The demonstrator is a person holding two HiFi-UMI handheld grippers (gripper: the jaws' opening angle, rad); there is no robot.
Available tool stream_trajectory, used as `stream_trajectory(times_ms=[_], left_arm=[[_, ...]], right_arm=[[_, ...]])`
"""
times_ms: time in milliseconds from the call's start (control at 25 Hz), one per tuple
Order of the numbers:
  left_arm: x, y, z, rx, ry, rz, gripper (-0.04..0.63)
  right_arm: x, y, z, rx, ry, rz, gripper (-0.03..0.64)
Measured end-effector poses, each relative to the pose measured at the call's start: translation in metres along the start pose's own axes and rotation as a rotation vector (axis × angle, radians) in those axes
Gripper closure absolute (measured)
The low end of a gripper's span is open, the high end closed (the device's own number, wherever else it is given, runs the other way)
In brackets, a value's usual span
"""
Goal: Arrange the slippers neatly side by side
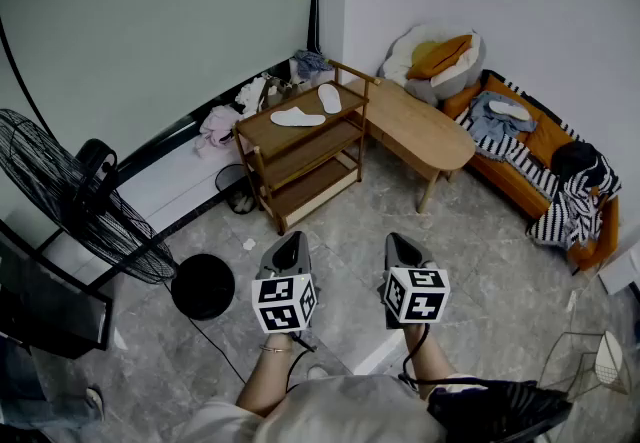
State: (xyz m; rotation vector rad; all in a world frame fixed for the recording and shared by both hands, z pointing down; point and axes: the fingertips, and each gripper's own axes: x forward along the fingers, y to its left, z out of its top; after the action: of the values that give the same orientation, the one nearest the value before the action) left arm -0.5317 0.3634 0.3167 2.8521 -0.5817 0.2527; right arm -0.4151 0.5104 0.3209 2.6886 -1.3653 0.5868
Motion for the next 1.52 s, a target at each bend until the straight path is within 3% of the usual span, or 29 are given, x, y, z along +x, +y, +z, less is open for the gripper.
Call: stream_trajectory(times_ms=[280,880,1520], left_arm=[[0.001,0.008,0.001,0.009,-0.009,0.016,0.580],[0.004,0.019,-0.012,-0.002,0.014,-0.022,0.580],[0.079,0.032,0.005,0.037,0.031,-0.004,0.580]], right_arm=[[0.005,0.005,0.000,-0.010,0.005,0.000,0.583],[0.008,0.003,-0.017,0.070,0.012,-0.044,0.583],[0.082,-0.032,0.008,0.114,0.026,-0.048,0.583]])
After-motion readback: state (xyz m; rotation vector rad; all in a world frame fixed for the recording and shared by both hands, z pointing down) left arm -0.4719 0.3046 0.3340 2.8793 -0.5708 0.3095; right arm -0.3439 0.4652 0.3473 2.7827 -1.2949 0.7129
